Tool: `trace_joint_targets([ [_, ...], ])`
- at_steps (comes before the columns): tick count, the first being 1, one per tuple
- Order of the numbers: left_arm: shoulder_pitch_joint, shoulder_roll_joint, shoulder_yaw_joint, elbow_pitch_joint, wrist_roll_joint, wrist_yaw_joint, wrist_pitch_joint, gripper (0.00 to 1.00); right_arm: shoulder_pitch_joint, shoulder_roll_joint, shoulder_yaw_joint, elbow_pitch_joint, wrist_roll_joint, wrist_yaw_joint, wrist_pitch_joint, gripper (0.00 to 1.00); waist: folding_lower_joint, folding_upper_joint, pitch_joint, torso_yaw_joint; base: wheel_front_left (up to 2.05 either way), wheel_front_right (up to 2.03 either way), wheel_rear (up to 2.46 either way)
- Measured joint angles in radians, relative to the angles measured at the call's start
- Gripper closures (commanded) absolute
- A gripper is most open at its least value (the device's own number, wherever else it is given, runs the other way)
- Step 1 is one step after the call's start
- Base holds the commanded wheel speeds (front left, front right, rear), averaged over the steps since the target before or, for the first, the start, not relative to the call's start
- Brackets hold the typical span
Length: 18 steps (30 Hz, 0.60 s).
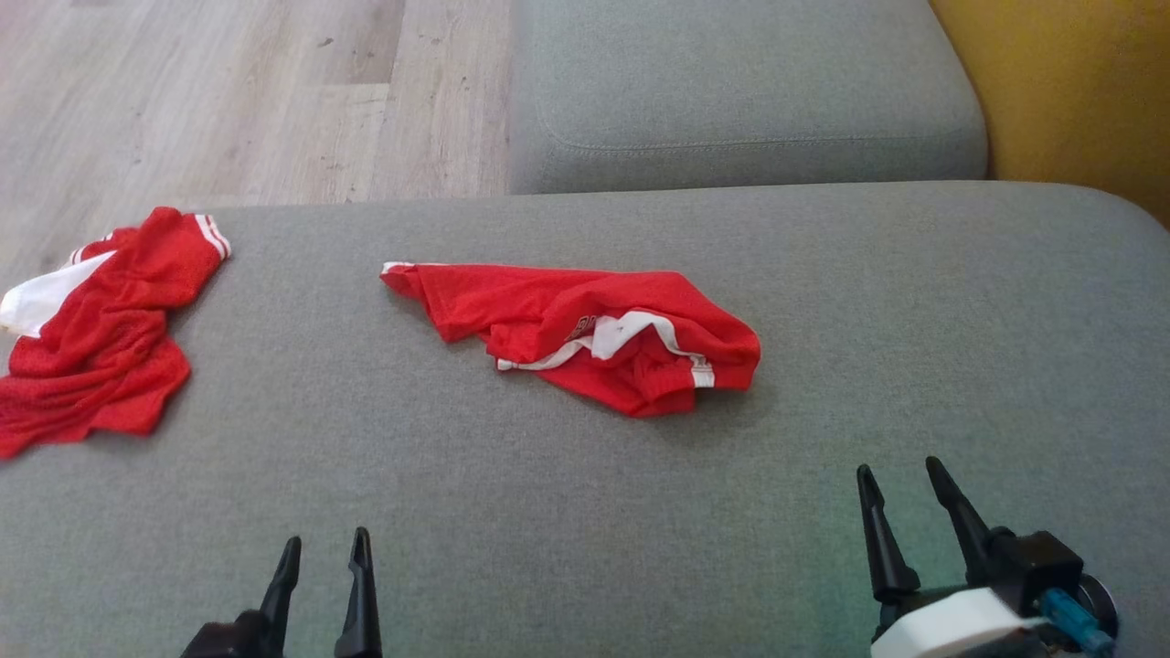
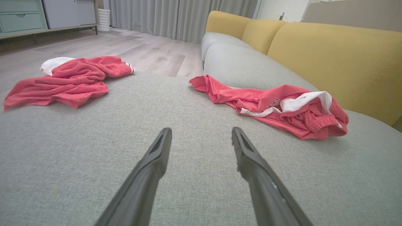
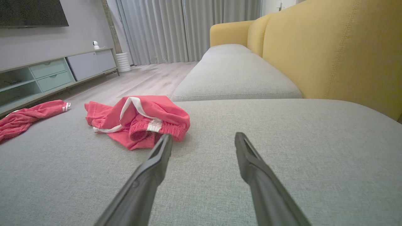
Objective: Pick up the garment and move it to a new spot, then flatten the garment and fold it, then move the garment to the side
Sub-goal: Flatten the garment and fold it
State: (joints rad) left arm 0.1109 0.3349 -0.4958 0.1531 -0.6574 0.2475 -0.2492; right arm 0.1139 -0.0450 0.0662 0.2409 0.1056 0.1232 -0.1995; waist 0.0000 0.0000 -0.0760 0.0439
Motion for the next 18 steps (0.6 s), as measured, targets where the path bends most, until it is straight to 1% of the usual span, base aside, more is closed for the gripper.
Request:
trace_joint_targets([
  [6, 0.0, 0.001, -0.001, -0.007, 0.0, 0.001, 0.0, 0.0, 0.0, 0.0, 0.002, 0.004, 0.0, 0.0, 0.0, 0.0, 0.0, 0.0, 0.002, 0.0, 0.0, 0.0, 0.0],
  [8, 0.0, 0.001, -0.001, -0.012, 0.007, 0.009, 0.002, 0.0, 0.0, 0.0, 0.002, 0.005, 0.0, 0.0, 0.0, 0.0, 0.0, 0.0, 0.003, 0.001, 0.0, 0.0, 0.0],
  [13, 0.0, 0.005, -0.002, -0.02, 0.007, 0.011, 0.003, 0.0, 0.0, 0.0, 0.002, 0.006, 0.0, 0.0, 0.0, 0.0, 0.0, 0.0, 0.008, 0.005, 0.0, 0.0, 0.0],
  [18, 0.0, 0.005, -0.015, -0.024, 0.009, 0.013, 0.01, 0.0, -0.005, 0.0, 0.036, 0.01, -0.003, 0.0, 0.006, 0.0, 0.0, 0.0, 0.017, 0.02, 0.0, 0.0, 0.0],
])
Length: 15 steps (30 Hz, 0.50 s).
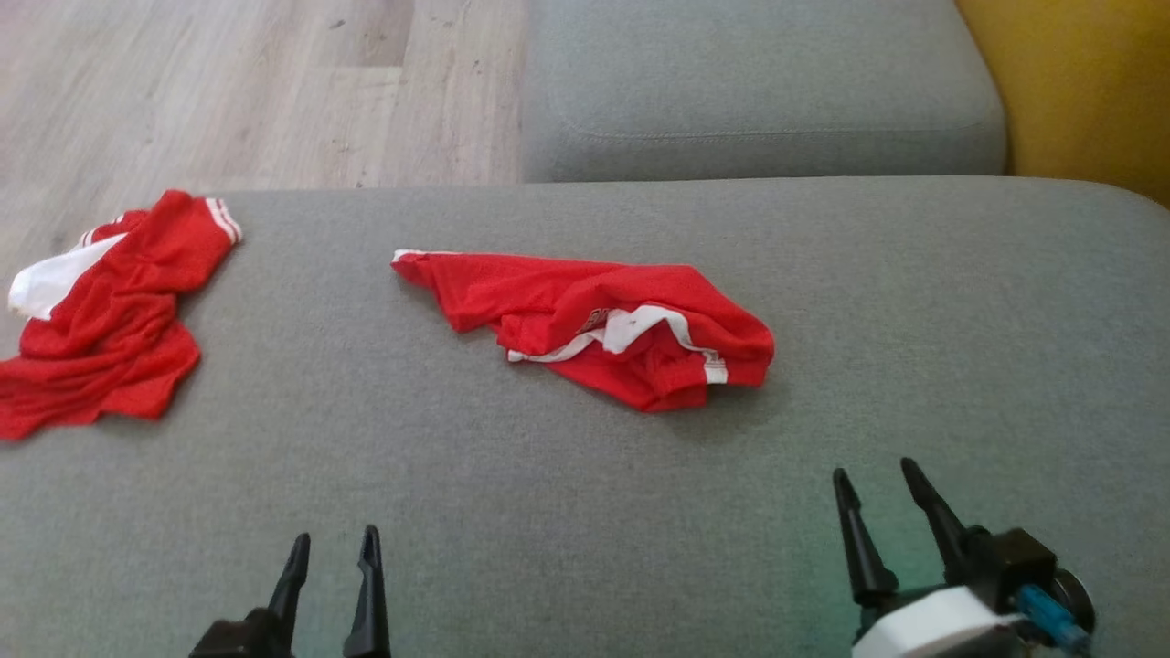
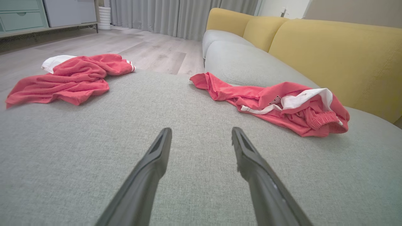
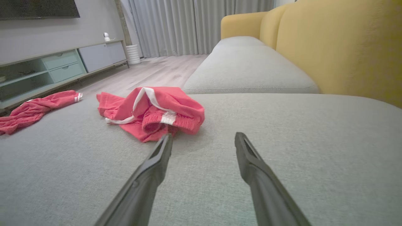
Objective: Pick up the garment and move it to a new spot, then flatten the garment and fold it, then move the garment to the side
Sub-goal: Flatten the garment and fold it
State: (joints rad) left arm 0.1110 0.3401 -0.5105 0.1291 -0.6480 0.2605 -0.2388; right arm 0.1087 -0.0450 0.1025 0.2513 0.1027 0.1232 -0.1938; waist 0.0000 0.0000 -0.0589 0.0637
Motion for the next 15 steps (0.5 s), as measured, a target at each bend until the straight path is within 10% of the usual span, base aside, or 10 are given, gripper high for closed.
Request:
trace_joint_targets([
  [15, -0.062, -0.004, -0.035, -0.009, 0.033, -0.007, 0.01, 0.0, -0.276, -0.001, 0.092, 0.252, 0.119, 0.0, 0.08, 0.0, 0.0001, 0.0, 0.084, 0.141, 0.0, 0.0, 0.0],
])
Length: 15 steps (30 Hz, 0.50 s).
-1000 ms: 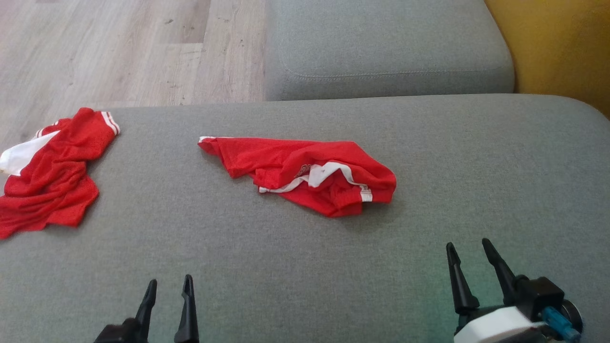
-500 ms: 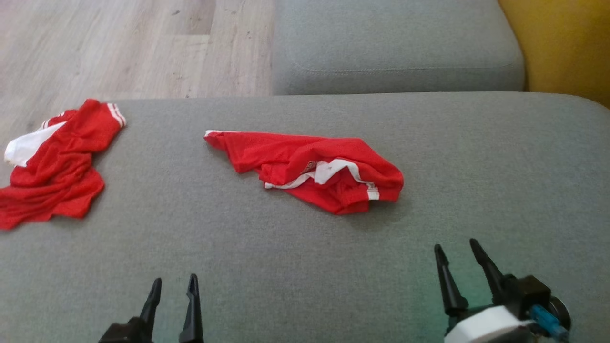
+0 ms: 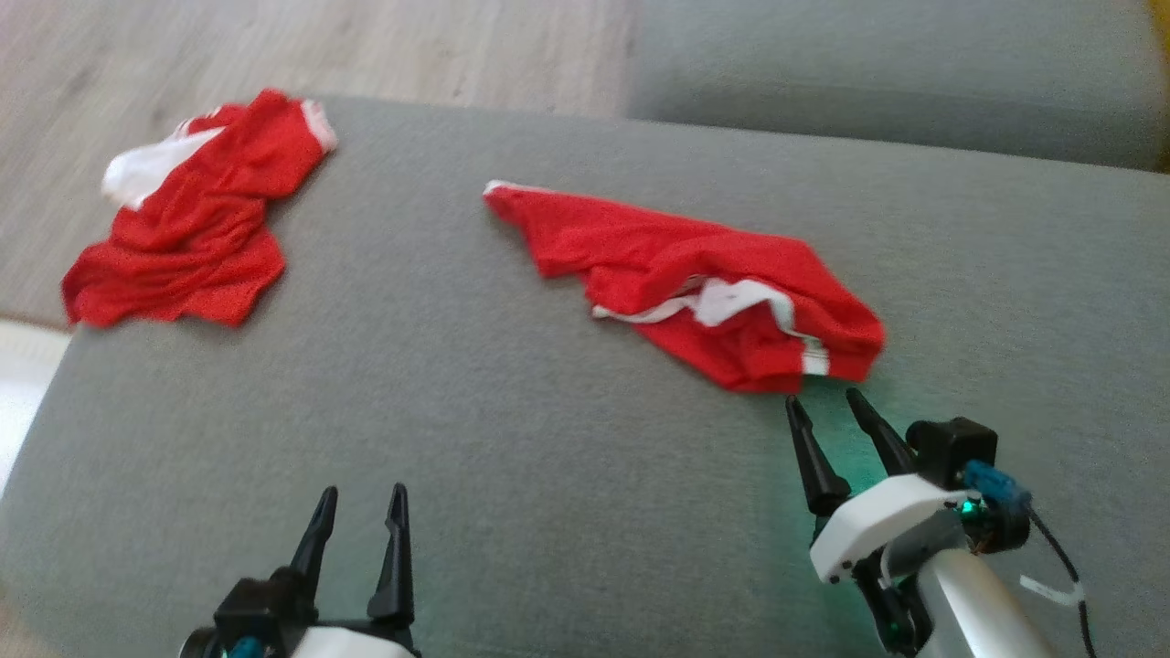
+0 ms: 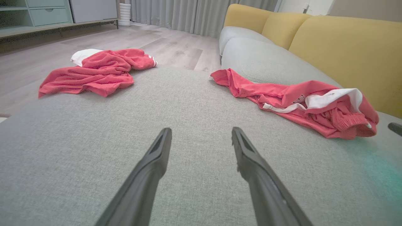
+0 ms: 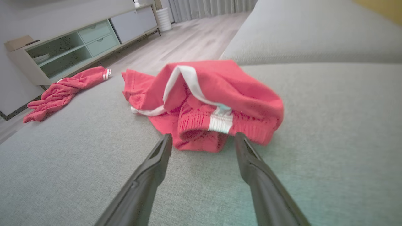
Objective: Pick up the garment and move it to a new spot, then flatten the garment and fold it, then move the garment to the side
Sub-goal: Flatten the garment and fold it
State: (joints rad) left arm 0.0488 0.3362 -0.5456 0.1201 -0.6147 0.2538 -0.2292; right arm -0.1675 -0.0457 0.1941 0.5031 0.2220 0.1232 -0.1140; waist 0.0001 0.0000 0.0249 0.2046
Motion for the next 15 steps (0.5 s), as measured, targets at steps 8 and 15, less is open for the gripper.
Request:
trace_joint_targets([
  [8, -0.025, -0.021, -0.006, 0.023, 0.009, -0.009, -0.002, 0.0, -0.121, -0.002, 0.018, 0.193, 0.098, 0.0, -0.021, 0.0, 0.0002, 0.0, 0.074, 0.1, 0.0, 0.0, 0.0],
  [15, -0.031, -0.032, -0.006, 0.037, 0.015, -0.009, -0.011, 0.0, -0.235, -0.002, 0.027, 0.259, 0.132, 0.0, -0.096, 0.0, 0.0001, 0.0, 0.109, 0.131, 0.0, 0.0, 0.0],
])
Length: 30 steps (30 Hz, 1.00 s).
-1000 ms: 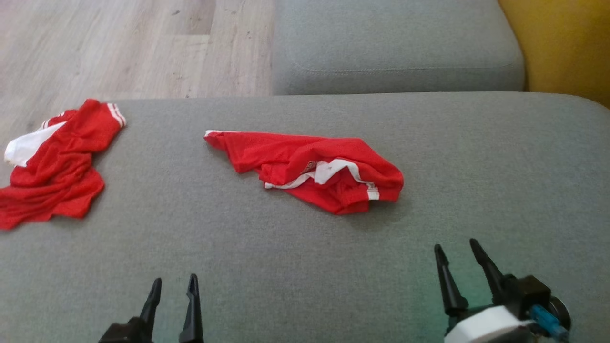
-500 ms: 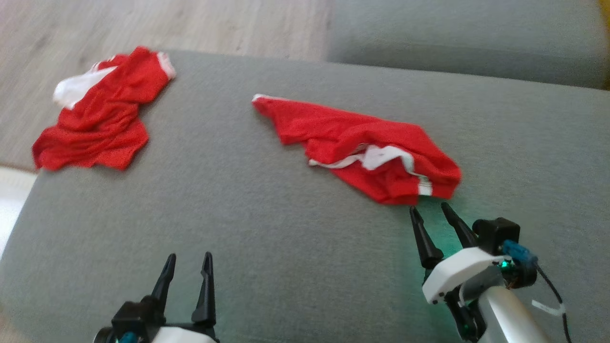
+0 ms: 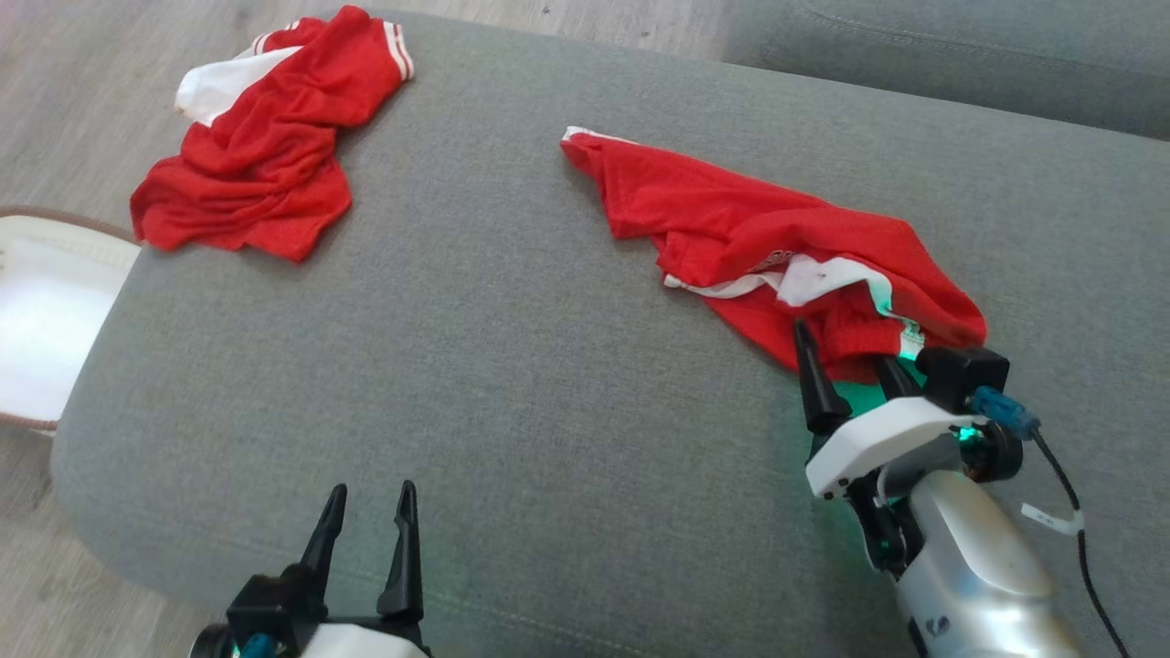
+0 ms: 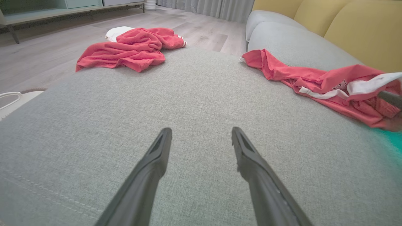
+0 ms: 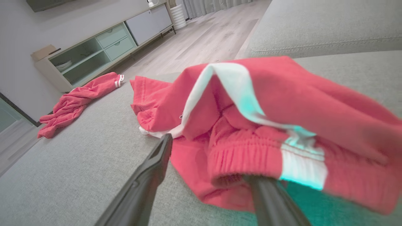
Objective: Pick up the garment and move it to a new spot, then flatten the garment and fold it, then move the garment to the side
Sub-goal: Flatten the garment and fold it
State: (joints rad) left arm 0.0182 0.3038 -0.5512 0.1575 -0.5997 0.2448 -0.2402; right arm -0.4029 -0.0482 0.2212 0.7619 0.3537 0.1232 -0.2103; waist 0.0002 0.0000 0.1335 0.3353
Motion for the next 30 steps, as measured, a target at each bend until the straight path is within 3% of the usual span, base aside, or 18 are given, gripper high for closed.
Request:
trace_joint_targets([
  [1, 0.0, 0.0, 0.0, 0.0, 0.0, 0.0, 0.0, 0.0, -0.003, 0.0, 0.0, 0.007, 0.0, 0.0, -0.002, 0.13, -0.0001, 0.0, -0.001, -0.003, 0.0, 0.0, 0.0],
  [3, -0.001, -0.001, 0.001, 0.002, 0.0, -0.006, 0.0, 0.0, -0.006, -0.001, 0.001, 0.029, -0.002, 0.0, -0.011, 0.56, -0.0002, 0.0, -0.002, -0.013, 0.0, 0.0, 0.0],
  [4, -0.002, -0.001, 0.001, 0.002, 0.003, -0.007, 0.0, 0.0, -0.008, -0.001, 0.001, 0.036, -0.003, 0.0, -0.014, 0.85, -0.0001, 0.0, -0.002, -0.018, 0.0, 0.0, 0.0],
  [5, -0.003, -0.002, 0.001, 0.002, 0.003, -0.007, 0.0, 0.0, -0.01, -0.001, 0.0, 0.041, -0.003, 0.0, -0.02, 1.0, -0.0001, 0.0, -0.003, -0.024, 0.0, 0.0, 0.0],
  [12, -0.012, -0.002, 0.003, 0.009, 0.003, -0.007, -0.003, 0.0, -0.019, -0.002, 0.004, 0.006, -0.009, 0.0, -0.032, 1.0, -0.0001, 0.0, -0.018, -0.081, 0.0, 0.0, 0.0],
  [19, -0.009, -0.001, 0.005, 0.012, 0.003, -0.006, -0.004, 0.0, 0.058, -0.009, 0.035, -0.13, -0.063, 0.0, 0.002, 1.0, -0.0002, 0.0, -0.055, -0.15, 0.0, 0.0, 0.0],
  [30, -0.006, 0.0, 0.004, 0.005, 0.003, -0.004, -0.008, 0.0, 0.286, -0.203, -0.018, -0.38, -0.082, 0.0, 0.222, 1.0, -0.0002, 0.0, -0.067, -0.204, 0.0, 0.0, 0.0],
])
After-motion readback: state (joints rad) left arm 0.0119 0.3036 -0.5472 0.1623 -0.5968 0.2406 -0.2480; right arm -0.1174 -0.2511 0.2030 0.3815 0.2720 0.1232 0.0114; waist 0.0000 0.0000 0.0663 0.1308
